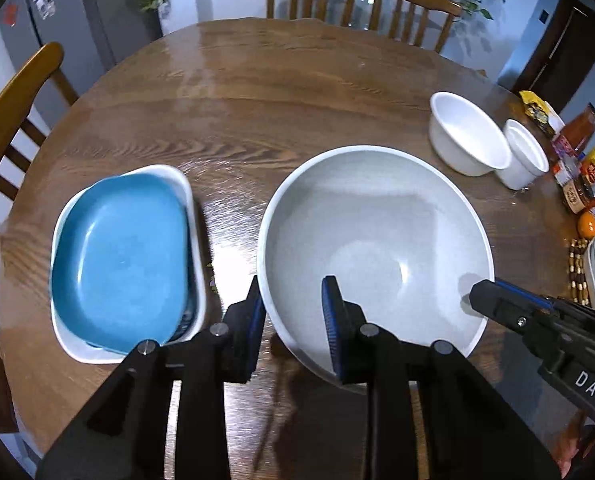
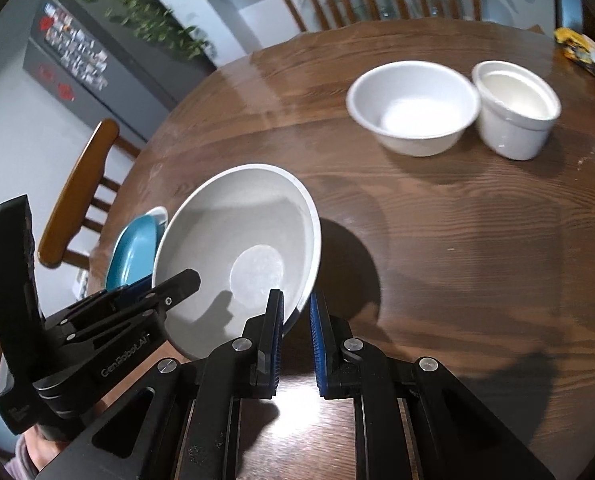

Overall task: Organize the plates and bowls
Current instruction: 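Slide the large white bowl beside the teal dish stack, then open the left gripper and release the large white bowl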

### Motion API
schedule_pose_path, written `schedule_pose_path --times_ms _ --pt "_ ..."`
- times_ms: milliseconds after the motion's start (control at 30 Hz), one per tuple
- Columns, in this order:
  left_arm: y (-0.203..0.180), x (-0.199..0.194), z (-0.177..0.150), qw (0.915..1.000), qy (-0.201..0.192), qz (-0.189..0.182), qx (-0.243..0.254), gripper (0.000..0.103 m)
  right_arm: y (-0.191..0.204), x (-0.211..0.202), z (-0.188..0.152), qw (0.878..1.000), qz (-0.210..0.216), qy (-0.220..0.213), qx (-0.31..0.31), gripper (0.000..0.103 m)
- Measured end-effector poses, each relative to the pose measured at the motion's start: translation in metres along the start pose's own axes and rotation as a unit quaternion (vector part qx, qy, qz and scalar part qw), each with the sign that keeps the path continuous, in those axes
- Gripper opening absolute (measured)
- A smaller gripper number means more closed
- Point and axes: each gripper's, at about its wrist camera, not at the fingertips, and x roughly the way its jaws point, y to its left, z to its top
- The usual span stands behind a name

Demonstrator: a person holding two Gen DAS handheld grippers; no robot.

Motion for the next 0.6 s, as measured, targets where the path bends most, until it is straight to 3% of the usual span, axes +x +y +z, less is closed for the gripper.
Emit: schedule_pose_path --times_ms 267,367,433,500,600 --pt "0.005 0.007 -0.001 1.0000 0.008 0.002 0.004 0.027 0.004 0.009 0.001 1.000 -0.006 0.007 -0.004 0.015" --pt "0.006 0.006 -0.002 0.9999 0.009 -0.007 0.007 0.038 0.005 0.011 0.002 1.000 -0.007 0.009 0.004 0.015" --pt "0.008 0.003 -0.003 0.9999 0.005 -0.005 0.010 0.064 0.003 0.010 0.002 1.000 -0.005 0.009 0.014 0.015" --pt "0.011 -0.003 -0.002 1.0000 0.000 -0.008 0.005 0.075 0.000 0.004 0.001 1.000 -0.007 0.001 0.023 0.019" --pt "0.023 -0.017 0.001 0.9998 -0.007 -0.017 -0.007 0.080 -0.006 -0.011 -0.001 0.999 -0.005 -0.018 0.031 0.030"
